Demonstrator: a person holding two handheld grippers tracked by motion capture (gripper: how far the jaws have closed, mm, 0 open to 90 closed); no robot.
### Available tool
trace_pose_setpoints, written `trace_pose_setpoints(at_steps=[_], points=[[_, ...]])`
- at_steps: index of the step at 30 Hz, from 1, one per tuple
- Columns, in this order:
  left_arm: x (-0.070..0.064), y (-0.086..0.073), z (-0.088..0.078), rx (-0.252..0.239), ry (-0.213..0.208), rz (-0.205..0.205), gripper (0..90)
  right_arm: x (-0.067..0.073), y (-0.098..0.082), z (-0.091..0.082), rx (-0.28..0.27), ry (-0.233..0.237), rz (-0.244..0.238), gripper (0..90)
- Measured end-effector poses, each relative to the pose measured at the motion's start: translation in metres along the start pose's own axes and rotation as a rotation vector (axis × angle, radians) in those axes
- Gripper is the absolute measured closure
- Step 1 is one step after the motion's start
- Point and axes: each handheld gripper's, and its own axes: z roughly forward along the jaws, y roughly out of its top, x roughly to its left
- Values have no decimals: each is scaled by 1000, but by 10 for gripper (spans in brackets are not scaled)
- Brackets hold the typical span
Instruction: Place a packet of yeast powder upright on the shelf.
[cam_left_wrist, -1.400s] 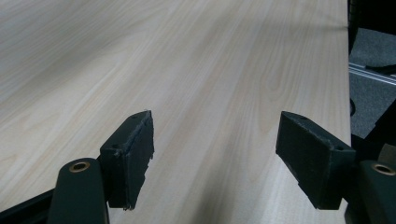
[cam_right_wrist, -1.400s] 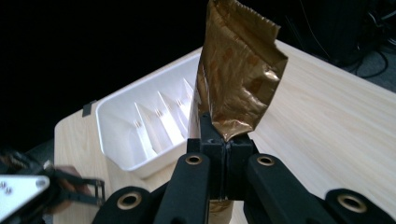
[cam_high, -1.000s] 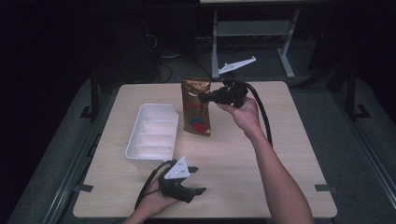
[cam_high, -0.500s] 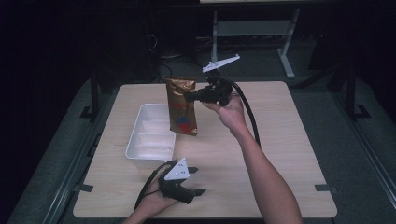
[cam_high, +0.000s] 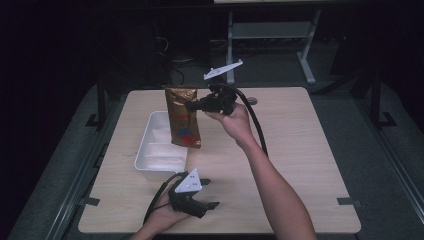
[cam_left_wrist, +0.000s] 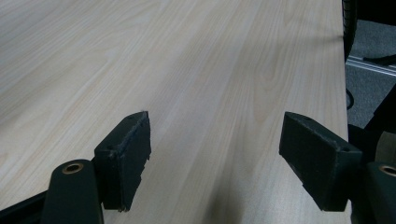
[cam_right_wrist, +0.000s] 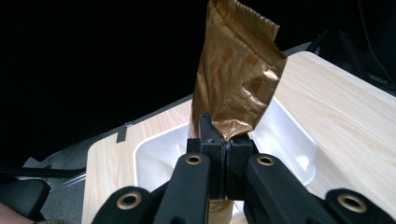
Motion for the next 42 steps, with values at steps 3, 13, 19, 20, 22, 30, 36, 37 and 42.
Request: trace_pose_setpoints(at_steps=[3, 13, 19, 20, 22, 30, 36, 37, 42], points=[[0, 0, 0, 1, 1, 1, 243, 2, 1, 6, 6, 9, -8, 891], [-1, -1, 1, 2, 0, -1, 231, 10, 4, 25, 26, 43, -23, 890], [-1, -1, 1, 3, -3, 0, 231, 13, 4, 36, 41, 61, -29, 890], [-1, -1, 1, 3, -3, 0, 231, 13, 4, 36, 41, 61, -29, 890], [-1, -1, 1, 3, -3, -2, 231, 14, 4, 40, 45, 69, -32, 890], [-2, -1, 1, 10, -2, -2, 212, 18, 3, 55, 62, 89, -34, 889], [-2, -1, 1, 10, -2, 2, 206, 20, 1, 68, 78, 105, -36, 889], [-2, -1, 1, 9, 0, 1, 206, 20, 1, 70, 80, 108, -37, 889], [-1, -2, 0, 12, 1, 1, 203, 21, -2, 80, 103, 124, -35, 888]])
